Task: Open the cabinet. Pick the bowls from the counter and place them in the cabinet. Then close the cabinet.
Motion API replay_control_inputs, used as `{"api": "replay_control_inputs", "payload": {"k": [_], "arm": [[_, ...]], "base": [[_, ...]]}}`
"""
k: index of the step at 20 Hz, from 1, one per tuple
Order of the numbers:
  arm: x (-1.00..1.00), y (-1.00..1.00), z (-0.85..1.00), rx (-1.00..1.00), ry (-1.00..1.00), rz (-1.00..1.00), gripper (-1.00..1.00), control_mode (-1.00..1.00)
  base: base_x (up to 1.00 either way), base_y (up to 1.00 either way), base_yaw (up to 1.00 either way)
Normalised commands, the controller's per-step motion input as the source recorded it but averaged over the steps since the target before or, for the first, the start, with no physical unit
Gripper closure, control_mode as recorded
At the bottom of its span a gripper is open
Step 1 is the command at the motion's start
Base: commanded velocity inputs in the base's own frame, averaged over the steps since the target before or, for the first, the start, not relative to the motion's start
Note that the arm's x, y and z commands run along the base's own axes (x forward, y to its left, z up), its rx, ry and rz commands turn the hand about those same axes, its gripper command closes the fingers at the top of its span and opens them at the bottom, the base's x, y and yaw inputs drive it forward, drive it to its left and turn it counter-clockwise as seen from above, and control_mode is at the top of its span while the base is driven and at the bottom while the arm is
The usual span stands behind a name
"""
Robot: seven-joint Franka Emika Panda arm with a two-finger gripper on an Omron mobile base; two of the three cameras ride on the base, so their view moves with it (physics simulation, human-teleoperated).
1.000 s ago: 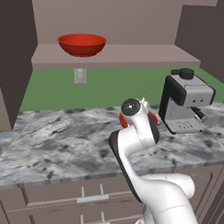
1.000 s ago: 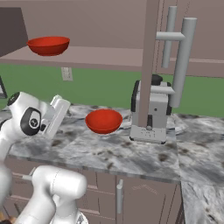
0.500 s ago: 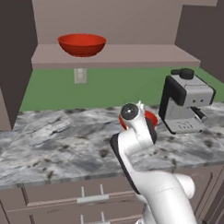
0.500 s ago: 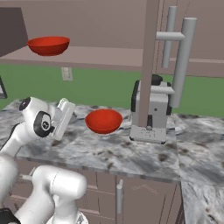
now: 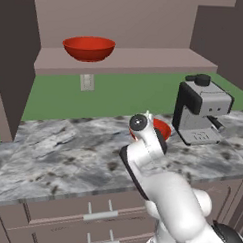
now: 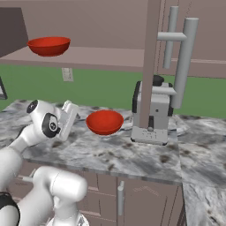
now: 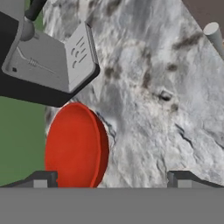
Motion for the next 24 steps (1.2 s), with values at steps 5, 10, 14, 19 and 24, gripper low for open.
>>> {"api": "replay_control_inputs", "payload": {"k": [5, 10, 14, 19, 24], "arm": [[0.40, 0.09, -0.10, 0.00, 0.00, 0.00, -1.00, -1.00], [0.31, 0.04, -0.14, 0.00, 0.00, 0.00, -1.00, -1.00], [0.18, 0.04, -0.18, 0.00, 0.00, 0.00, -1.00, -1.00], [0.10, 0.01, -0.22, 0.00, 0.01, 0.00, -1.00, -1.00], [0.15, 0.00, -0.20, 0.00, 0.02, 0.00, -1.00, -1.00]], "base": [[0.00, 0.00, 0.00], [0.00, 0.00, 0.00], [0.00, 0.00, 0.00], [0.00, 0.00, 0.00], [0.00, 0.00, 0.00]]}}
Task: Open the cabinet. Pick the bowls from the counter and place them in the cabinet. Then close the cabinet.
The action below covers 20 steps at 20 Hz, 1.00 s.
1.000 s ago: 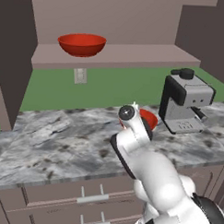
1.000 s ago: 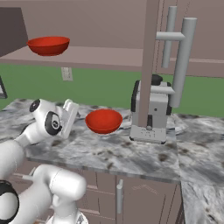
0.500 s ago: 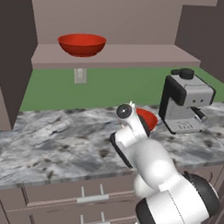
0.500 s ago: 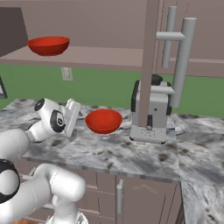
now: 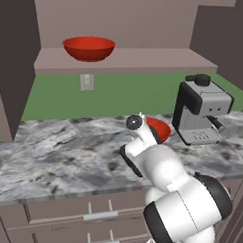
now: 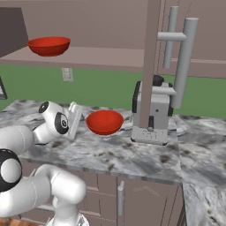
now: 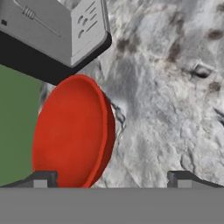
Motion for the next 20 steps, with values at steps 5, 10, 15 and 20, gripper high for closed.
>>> {"api": "replay_control_inputs", "payload": {"k": [5, 10, 15, 20], "arm": [[0.24, 0.00, -0.18, 0.00, 0.01, 0.00, -1.00, -1.00], [0.27, 0.00, -0.16, 0.00, 0.00, 0.00, -1.00, -1.00], [0.24, 0.00, -0.22, 0.00, 0.02, 0.00, -1.00, -1.00], [0.18, 0.00, -0.21, 0.00, 0.02, -0.01, -1.00, -1.00]], "base": [[0.00, 0.00, 0.00], [0.00, 0.00, 0.00], [0.00, 0.00, 0.00], [0.00, 0.00, 0.00]]}}
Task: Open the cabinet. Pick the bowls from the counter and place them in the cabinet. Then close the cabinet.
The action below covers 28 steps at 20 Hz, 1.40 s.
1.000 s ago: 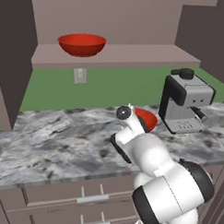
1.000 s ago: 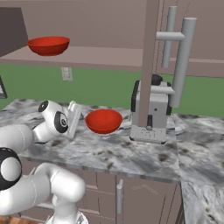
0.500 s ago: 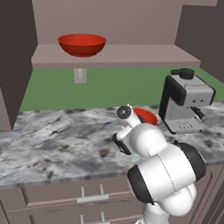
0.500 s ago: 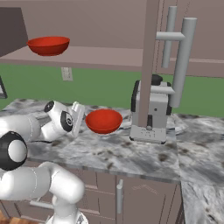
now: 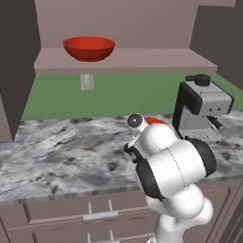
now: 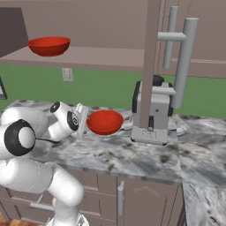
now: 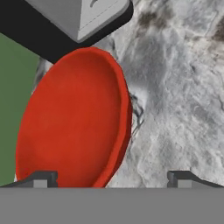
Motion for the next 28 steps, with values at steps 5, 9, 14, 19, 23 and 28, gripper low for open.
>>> {"api": "replay_control_inputs", "payload": {"k": [5, 9, 14, 19, 23, 28], "arm": [[0.22, 0.00, -0.23, 0.00, 0.03, -0.01, -1.00, -1.00], [0.19, 0.00, -0.23, 0.00, 0.02, -0.02, -1.00, -1.00], [0.08, 0.00, -0.32, 0.00, 0.01, -0.02, -1.00, -1.00], [0.03, 0.02, -0.43, 0.00, 0.01, -0.04, -1.00, -1.00], [0.06, 0.04, -0.71, 0.00, 0.00, -0.04, -1.00, -1.00], [0.22, 0.04, -0.72, 0.00, 0.00, -0.03, 1.00, -1.00]], "base": [[0.00, 0.00, 0.00], [0.00, 0.00, 0.00], [0.00, 0.00, 0.00], [0.00, 0.00, 0.00], [0.00, 0.00, 0.00], [0.00, 0.00, 0.00]]}}
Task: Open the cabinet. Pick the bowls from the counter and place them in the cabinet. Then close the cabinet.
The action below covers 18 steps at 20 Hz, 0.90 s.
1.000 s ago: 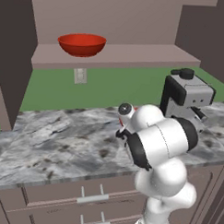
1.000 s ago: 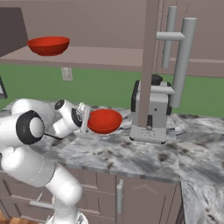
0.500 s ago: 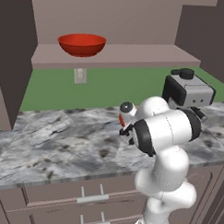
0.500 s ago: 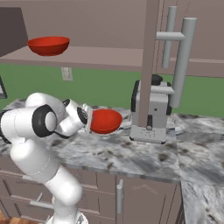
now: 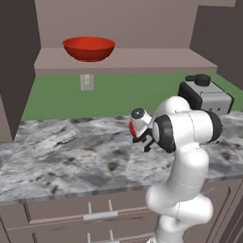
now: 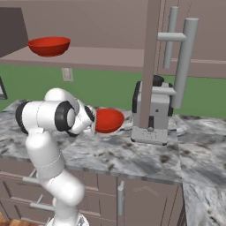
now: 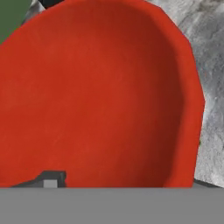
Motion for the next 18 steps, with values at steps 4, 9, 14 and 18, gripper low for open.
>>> {"api": "replay_control_inputs", "payload": {"k": [4, 9, 14, 18], "arm": [[0.25, 0.05, -0.75, 0.00, 0.00, -0.03, 1.00, -1.00], [0.08, 0.10, -0.58, 0.00, 0.00, -0.03, 1.00, -1.00], [-0.09, 0.08, -0.15, 0.00, -0.03, -0.11, 1.00, -1.00], [-0.89, 0.00, 0.22, 0.05, -0.30, -0.22, 1.00, -1.00]], "base": [[0.00, 0.00, 0.00], [0.00, 0.00, 0.00], [0.00, 0.00, 0.00], [0.00, 0.00, 0.00]]}}
